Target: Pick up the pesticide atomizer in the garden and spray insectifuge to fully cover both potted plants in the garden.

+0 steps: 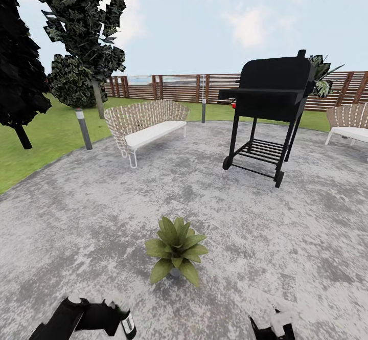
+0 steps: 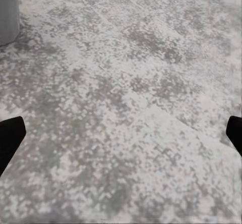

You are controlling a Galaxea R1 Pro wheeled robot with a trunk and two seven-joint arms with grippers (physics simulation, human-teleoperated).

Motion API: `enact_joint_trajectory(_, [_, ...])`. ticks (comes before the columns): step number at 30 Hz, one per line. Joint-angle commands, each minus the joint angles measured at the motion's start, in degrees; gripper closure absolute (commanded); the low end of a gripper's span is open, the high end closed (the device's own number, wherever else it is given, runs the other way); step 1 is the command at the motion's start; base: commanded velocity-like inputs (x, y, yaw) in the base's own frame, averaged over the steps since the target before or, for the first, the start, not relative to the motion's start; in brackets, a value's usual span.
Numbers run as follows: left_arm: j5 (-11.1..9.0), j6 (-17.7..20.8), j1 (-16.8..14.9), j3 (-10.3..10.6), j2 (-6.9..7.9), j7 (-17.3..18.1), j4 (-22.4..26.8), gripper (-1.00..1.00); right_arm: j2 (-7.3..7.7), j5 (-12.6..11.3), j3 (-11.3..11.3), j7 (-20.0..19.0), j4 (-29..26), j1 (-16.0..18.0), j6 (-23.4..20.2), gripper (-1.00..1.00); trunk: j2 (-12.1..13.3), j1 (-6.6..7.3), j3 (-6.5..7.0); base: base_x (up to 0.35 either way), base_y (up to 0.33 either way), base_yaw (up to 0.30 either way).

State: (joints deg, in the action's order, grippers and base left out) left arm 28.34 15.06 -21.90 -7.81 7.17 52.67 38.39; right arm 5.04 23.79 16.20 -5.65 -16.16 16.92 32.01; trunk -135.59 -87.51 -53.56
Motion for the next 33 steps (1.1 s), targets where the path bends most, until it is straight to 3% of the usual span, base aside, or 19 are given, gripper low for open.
enact_joint_trajectory(1, [0.3, 2.1, 0.0, -0.1, -0.63, -0.2, 0.1, 1.0, -0.12, 0.1, 0.5, 1.8, 1.5, 0.0, 1.0, -1.0, 0.0, 0.01, -0.05, 0.0, 0.0, 0.0])
enact_joint_trajectory(2, [0.4, 4.1, 0.0, 0.0, -1.17, -0.9, 0.1, 1.0, -0.2, 0.2, 0.5, 4.1, 3.4, 0.0, 1.6, -1.0, 0.0, 0.01, -0.05, 0.0, 0.0, 0.0])
enact_joint_trajectory(5, [0.8, 7.1, 0.0, 0.2, -1.54, -1.6, 0.1, 1.0, -0.27, 0.2, 0.5, 6.1, 5.9, 0.0, 2.3, -1.0, 0.0, 0.01, -0.05, 0.0, 0.0, 0.0])
enact_joint_trajectory(7, [0.8, 8.0, 0.0, 0.2, -1.6, -1.7, 0.1, 1.0, -0.33, 0.1, 0.5, 6.4, 6.4, 0.0, 2.5, -1.0, 0.0, 0.01, -0.05, 0.0, 0.0, 0.0])
enact_joint_trajectory(16, [1.2, 20.1, -0.9, 0.2, -1.78, -1.9, 0.7, 1.0, -0.46, -0.3, 0.6, 6.8, 6.8, 0.0, 2.5, -1.0, 0.0, 0.01, -0.05, 0.0, 0.0, 0.0])
enact_joint_trajectory(21, [3.7, 26.8, -3.1, 0.2, -2.97, -1.8, 1.1, 1.0, -0.76, -1.2, 0.6, 6.9, 6.8, 0.0, 2.5, -1.0, 0.0, 0.01, -0.05, 0.0, 0.0, 0.0])
enact_joint_trajectory(25, [6.2, 29.3, -5.2, 0.1, -3.78, -1.8, 1.1, 1.0, -1.32, -3.5, 0.6, 7.0, 6.7, 0.0, 2.5, -1.0, 0.0, 0.01, -0.05, 0.0, 0.0, 0.0])
enact_joint_trajectory(28, [7.5, 32.9, -5.8, 0.4, -5.23, -1.8, 1.3, 1.0, -1.83, -4.2, 0.7, 7.2, 6.6, 0.0, 2.5, -1.0, 0.0, 0.01, -0.05, 0.0, 0.0, 0.0])
enact_joint_trajectory(33, [7.9, 35.8, -7.9, 2.3, -6.03, -1.5, 2.2, 1.0, -1.95, -4.4, 0.7, 7.3, 6.5, 0.0, 2.5, -1.0, 0.0, 0.01, -0.05, 0.0, 0.0, 0.0])
